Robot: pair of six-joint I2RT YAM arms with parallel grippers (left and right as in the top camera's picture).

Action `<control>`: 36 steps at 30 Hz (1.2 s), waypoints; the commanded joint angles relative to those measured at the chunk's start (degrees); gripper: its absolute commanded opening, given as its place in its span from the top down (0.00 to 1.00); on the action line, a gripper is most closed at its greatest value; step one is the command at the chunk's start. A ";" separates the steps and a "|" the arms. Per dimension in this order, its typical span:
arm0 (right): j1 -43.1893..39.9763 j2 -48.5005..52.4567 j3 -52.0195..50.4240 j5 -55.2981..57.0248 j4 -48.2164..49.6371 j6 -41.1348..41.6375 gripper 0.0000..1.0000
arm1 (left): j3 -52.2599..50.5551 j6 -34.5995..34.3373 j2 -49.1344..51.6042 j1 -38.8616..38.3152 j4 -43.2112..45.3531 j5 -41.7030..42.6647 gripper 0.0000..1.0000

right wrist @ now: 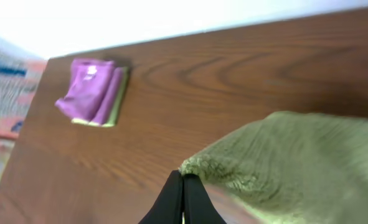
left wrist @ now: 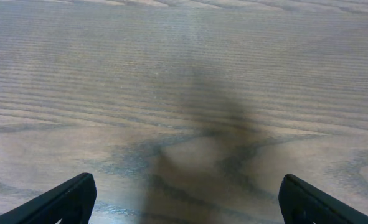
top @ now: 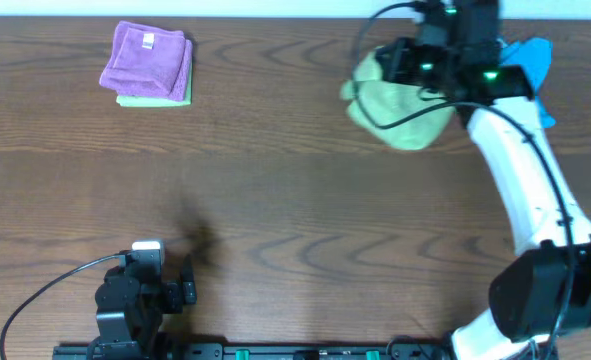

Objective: Fold the cloth
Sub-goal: 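Lift the green cloth with the right gripper and drag it toward table center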

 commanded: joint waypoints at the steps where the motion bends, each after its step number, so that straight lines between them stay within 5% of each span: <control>1: 2.19 -0.15 3.28 5.57 2.05 -1.66 0.99 | -0.76 -0.04 -0.37 0.28 -3.08 -0.17 0.05; 9: 11.91 0.17 4.35 12.09 -14.32 -0.42 0.99 | -0.76 -0.04 -0.37 0.28 -3.08 -0.17 0.05; 18: 25.57 0.22 2.78 24.50 -32.04 11.89 0.99 | -0.76 -0.04 -0.37 0.28 -3.08 -0.17 0.05; 19: 26.32 0.22 1.51 27.06 -33.20 13.62 0.94 | -0.76 -0.04 -0.37 0.28 -3.08 -0.17 0.05; 20: 27.12 0.22 -0.66 28.61 -34.10 15.21 0.56 | -0.76 -0.04 -0.37 0.28 -3.08 -0.17 0.05; 21: 27.85 0.22 -3.41 28.55 -34.16 15.34 0.04 | -0.76 -0.04 -0.37 0.28 -3.08 -0.17 0.05; 31: 27.43 -1.18 -15.78 32.37 -28.22 16.04 0.01 | -0.76 -0.04 -0.37 0.28 -3.08 -0.17 0.05; 36: 19.87 -4.98 -15.78 34.58 -20.46 3.56 0.01 | -0.76 -0.04 -0.37 0.28 -3.08 -0.17 0.05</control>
